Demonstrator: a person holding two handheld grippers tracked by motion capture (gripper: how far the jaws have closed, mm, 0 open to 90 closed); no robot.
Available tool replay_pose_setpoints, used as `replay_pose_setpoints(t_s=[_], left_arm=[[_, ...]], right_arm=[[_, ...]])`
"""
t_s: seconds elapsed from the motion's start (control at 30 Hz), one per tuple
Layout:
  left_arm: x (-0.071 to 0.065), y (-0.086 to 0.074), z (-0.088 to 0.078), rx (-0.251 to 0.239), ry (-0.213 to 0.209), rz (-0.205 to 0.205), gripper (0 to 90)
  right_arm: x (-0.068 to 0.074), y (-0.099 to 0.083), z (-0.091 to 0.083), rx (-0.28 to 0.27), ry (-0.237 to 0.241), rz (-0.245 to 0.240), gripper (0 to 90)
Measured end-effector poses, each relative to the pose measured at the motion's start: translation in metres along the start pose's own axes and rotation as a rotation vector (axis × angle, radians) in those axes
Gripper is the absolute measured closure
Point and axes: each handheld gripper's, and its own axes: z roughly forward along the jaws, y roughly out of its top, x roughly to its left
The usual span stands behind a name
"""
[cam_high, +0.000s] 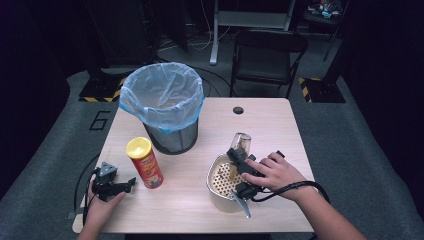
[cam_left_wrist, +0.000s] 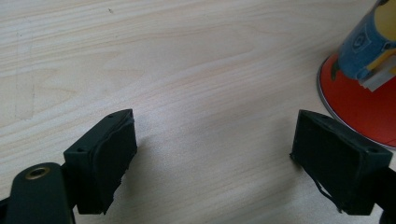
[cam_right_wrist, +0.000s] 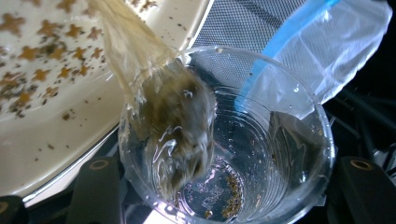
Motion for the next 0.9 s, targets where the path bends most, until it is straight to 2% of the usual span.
replay_pose_setpoints(t_s=[0.03,0.07,0.1,0.13,0.17,0.2,0.23,0.27,0.3,0.33,0.37,0.43,0.47,0.5,0.63,0.7,0.8,0.9], left_arm=[[0.000,0.000,0.000,0.001,0.000,0.001,13.3],[0.000,0.000,0.000,0.001,0.000,0.001,13.3],[0.000,0.000,0.000,0.000,0.000,0.001,13.3],[0.000,0.000,0.000,0.000,0.000,0.001,13.3],[0.000,0.000,0.000,0.000,0.000,0.001,13.3],[0.000,0.000,0.000,0.000,0.000,0.001,13.3],[0.000,0.000,0.000,0.000,0.000,0.000,13.3],[0.000,0.000,0.000,0.000,0.000,0.000,13.3],[0.000,0.000,0.000,0.000,0.000,0.001,13.3],[0.000,0.000,0.000,0.000,0.000,0.000,13.3],[0.000,0.000,0.000,0.000,0.000,0.000,13.3],[0.000,0.000,0.000,0.000,0.000,0.001,13.3],[0.000,0.000,0.000,0.000,0.000,0.000,13.3],[0.000,0.000,0.000,0.000,0.000,0.001,13.3],[0.000,0.000,0.000,0.000,0.000,0.001,13.3],[0.000,0.000,0.000,0.000,0.000,0.001,13.3],[0.000,0.000,0.000,0.000,0.000,0.000,13.3],[0.000,0.000,0.000,0.000,0.000,0.000,13.3]], right_arm=[[0.002,0.002,0.000,-0.001,-0.018,-0.032,36.1],[0.002,0.002,0.000,-0.001,-0.018,-0.032,36.1],[0.002,0.002,-0.001,0.006,-0.022,-0.056,36.1],[0.008,0.003,-0.002,0.026,-0.055,-0.027,36.1],[0.012,0.004,-0.003,0.044,-0.070,0.051,36.0],[0.011,0.003,-0.003,0.039,-0.080,0.027,36.0],[0.008,0.002,-0.004,0.050,-0.067,-0.003,35.9],[0.008,0.002,-0.004,0.050,-0.067,-0.003,35.9],[0.005,0.001,-0.005,0.054,-0.044,-0.019,35.8],[0.004,0.001,-0.006,0.052,-0.051,-0.005,35.8],[0.006,0.002,-0.006,0.047,-0.059,0.037,35.8],[0.006,0.003,-0.006,0.041,-0.056,0.047,35.8],[0.006,0.003,-0.005,0.039,-0.056,0.045,35.8],[0.006,0.004,-0.005,0.037,-0.049,0.023,35.7],[0.004,0.004,-0.006,0.032,-0.054,0.020,35.7],[-0.001,0.002,-0.005,0.022,-0.043,-0.039,35.6],[-0.002,0.002,-0.006,0.021,-0.044,-0.044,35.6],[-0.002,0.002,-0.006,0.019,-0.053,-0.025,35.5]])
